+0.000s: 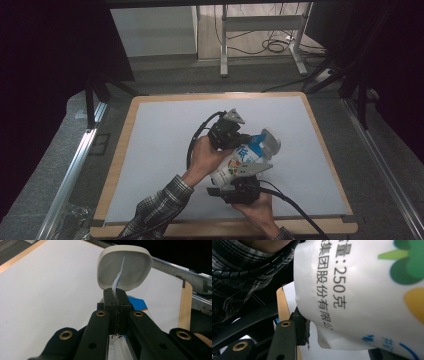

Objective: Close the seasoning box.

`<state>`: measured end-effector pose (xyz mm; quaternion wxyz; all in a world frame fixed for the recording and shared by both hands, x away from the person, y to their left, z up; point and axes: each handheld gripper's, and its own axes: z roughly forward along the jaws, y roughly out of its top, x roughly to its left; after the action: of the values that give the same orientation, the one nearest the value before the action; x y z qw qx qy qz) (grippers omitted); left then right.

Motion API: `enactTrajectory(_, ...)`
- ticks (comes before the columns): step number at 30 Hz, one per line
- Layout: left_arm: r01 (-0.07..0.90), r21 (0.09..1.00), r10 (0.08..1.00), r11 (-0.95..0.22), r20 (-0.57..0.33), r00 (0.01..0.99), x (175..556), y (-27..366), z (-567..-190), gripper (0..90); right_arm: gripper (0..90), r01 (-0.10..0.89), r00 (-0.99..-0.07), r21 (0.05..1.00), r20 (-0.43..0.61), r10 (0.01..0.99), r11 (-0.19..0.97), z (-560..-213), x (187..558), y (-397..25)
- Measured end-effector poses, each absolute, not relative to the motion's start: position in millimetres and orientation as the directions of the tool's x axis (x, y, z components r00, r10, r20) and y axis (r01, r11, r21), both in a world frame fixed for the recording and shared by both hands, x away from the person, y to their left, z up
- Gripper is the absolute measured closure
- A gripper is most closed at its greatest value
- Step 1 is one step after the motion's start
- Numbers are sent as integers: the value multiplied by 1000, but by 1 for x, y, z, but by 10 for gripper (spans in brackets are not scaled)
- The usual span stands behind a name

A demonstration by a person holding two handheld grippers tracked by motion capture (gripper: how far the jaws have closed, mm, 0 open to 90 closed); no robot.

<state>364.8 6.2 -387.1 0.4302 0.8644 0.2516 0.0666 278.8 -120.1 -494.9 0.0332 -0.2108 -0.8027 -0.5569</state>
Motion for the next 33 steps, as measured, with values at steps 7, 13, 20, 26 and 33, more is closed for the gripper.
enactTrajectory(7,382,771,494,-510,-101,863,366,5,-386,899,572,375,-909,880,288,300,291,-495,278,-119)
enactTrajectory(13,385,763,496,-519,-97,863,366,4,-385,899,572,369,-911,884,283,299,288,-494,278,-119)
enactTrajectory(20,392,758,500,-521,-101,860,367,4,-384,899,571,373,-910,883,288,297,285,-494,278,-119)
enactTrajectory(26,390,754,501,-528,-95,860,368,4,-383,899,571,374,-910,883,290,296,285,-493,277,-119)
enactTrajectory(33,388,751,499,-535,-90,862,369,3,-382,899,569,371,-911,885,288,295,282,-492,277,-119)
